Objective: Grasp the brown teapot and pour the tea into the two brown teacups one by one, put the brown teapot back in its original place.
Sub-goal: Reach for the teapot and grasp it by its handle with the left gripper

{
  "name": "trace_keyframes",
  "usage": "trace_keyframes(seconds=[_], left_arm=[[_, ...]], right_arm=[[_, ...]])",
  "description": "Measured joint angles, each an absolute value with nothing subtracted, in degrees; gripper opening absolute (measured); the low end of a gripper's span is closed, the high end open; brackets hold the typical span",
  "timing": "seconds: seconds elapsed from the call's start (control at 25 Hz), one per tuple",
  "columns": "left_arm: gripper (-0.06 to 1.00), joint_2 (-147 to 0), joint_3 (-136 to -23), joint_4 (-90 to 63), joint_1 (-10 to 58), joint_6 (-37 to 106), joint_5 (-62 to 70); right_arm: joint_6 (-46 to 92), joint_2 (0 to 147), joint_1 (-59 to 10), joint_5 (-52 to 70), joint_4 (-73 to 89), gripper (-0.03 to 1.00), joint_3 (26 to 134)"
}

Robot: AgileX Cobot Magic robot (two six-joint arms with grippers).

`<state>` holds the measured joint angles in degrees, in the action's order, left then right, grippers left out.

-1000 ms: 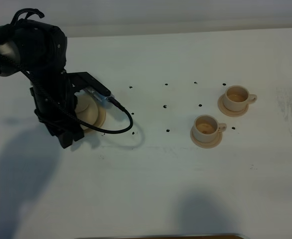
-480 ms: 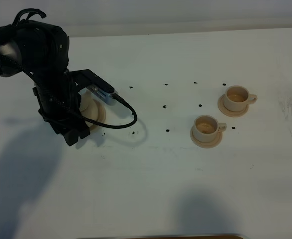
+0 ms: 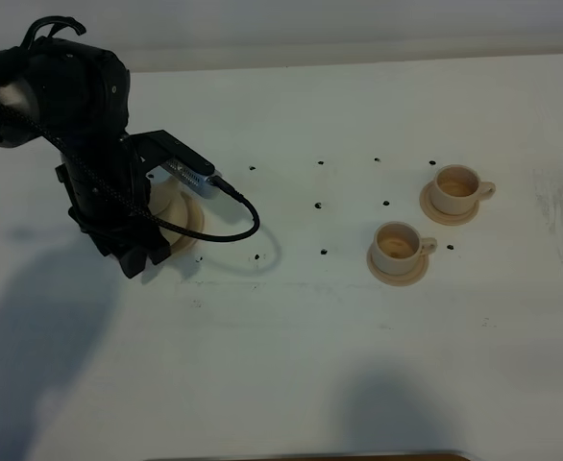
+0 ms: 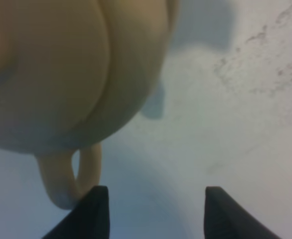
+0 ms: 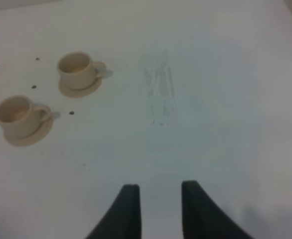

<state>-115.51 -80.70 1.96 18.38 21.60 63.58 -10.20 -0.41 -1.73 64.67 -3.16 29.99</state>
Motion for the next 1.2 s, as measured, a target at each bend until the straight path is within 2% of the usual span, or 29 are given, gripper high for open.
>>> trace_keyframes(seconds=[0.84, 1.2], left_arm=[[0.42, -113.0, -80.7, 7.6, 18.1, 19.4, 66.9], [0.42, -112.0, -80.7, 7.8, 16.4, 18.5, 61.7]], right_arm=[[-10.3, -0.4, -1.7, 64.7, -3.2, 0.22, 30.0], [-10.2, -0.4, -1.7, 64.7, -3.2, 0.22, 30.0]])
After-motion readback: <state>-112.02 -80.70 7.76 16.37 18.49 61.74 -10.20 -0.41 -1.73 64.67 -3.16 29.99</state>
